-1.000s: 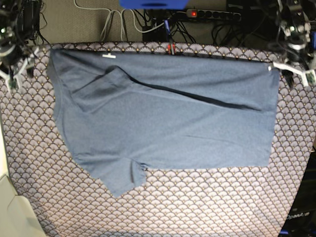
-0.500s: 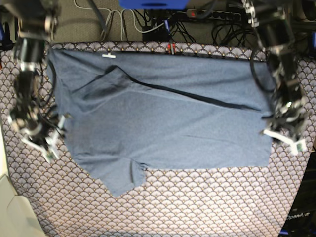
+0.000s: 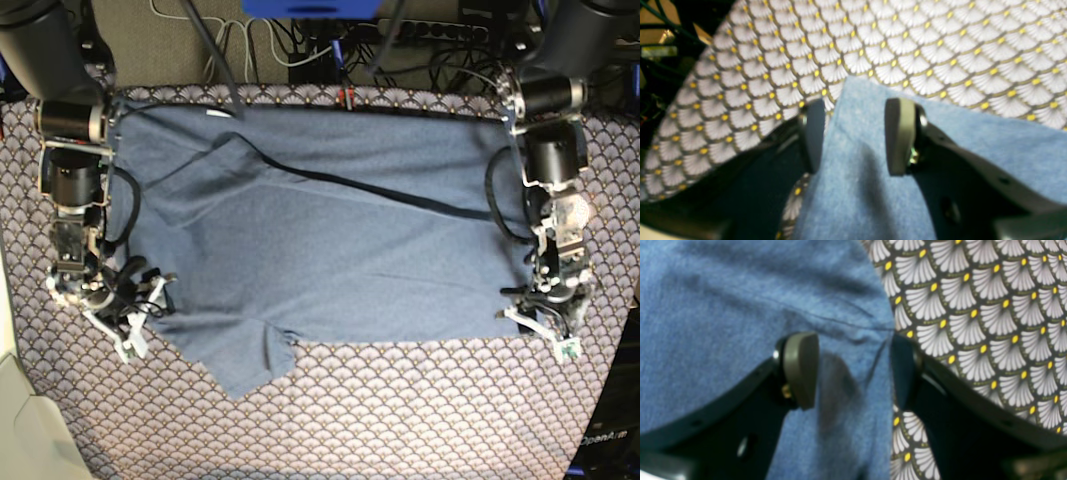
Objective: Fold the T-shirt properly
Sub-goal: 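Reach both grippers to the shirt's hem edge and grasp it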
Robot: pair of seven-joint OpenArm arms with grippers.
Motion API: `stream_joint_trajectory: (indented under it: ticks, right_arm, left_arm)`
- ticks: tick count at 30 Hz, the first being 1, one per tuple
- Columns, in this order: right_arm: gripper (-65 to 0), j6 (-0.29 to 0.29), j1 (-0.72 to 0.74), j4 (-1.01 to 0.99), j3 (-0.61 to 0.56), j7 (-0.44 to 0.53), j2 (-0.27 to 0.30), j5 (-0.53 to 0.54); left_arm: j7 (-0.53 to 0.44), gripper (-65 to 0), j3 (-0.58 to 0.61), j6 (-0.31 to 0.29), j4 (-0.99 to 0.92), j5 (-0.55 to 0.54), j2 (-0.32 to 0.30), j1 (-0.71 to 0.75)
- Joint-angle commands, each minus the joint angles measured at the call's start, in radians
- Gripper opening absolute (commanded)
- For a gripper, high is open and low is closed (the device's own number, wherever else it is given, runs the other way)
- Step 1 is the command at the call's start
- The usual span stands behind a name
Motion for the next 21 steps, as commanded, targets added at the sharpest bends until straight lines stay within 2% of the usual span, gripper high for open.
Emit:
stream_joint_trajectory:
  ticks: [1,6,10,17,21]
  right_arm:
    - [-29.1,-0.009,0.034,0.013,0.0,0.032,0.013,0.013]
    - [-29.1,-0.017,0.031,0.011,0.002,0.037,0.016,0.013]
    - [-29.1,-0.066,0.034,0.011,0.002,0.043,0.018,0.013]
    - [-29.1,-0.121,0.052,-0.136,0.0,0.152,0.03,0.013]
    - [-29.1,-0.126,0.06,-0.213,0.0,0.187,0.032,0.013]
  left_arm:
    - [-0.048,-36.2,0.001,0.003,-0.007,0.002,-0.01,-0.037]
    - [-0.12,-36.2,0.001,0.003,-0.109,0.002,-0.01,-0.057]
    - [-0.143,-36.2,0.001,0.003,-0.138,0.002,-0.008,-0.057]
    - [-0.154,-36.2,0.001,0.003,-0.136,0.002,-0.008,-0.051]
    - [-0.156,-36.2,0.001,0.003,-0.138,0.002,-0.01,-0.051]
